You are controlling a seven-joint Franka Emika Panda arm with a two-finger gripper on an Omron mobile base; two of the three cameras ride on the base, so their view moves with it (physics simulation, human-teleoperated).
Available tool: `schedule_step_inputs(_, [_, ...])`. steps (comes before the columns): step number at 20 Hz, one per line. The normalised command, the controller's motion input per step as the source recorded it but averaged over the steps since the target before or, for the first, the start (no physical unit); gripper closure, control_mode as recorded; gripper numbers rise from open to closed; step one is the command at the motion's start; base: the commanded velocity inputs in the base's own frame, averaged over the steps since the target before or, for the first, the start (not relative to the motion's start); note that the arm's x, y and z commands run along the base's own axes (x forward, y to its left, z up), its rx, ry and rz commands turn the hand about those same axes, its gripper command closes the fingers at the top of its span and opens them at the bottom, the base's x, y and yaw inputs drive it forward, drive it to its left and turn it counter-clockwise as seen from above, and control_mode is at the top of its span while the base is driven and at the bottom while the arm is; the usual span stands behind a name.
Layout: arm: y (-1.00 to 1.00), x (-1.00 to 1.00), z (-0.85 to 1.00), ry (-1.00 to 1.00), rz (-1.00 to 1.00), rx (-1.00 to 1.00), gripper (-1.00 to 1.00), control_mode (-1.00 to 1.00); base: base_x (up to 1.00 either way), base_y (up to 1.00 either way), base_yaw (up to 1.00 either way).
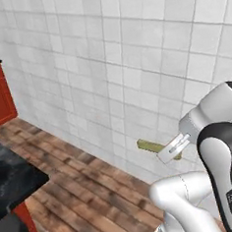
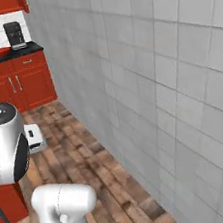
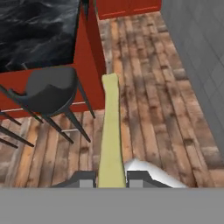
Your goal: Pick the egg and butter from the fridge and place them by the bowl for mixing.
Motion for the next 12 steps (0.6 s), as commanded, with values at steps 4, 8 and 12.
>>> schedule_step_inputs(4, [0.0, 0.0, 0.0, 0.0, 0.0, 0.0, 1.0, 1.0, 1.0, -0.33, 0.34])
schedule_step_inputs(8, [0.0, 0.0, 0.0, 0.0, 0.0, 0.0, 1.0, 1.0, 1.0, -0.47, 0.21])
schedule_step_inputs(12, [0.0, 0.0, 0.0, 0.0, 0.0, 0.0, 1.0, 1.0, 1.0, -0.42, 0.23])
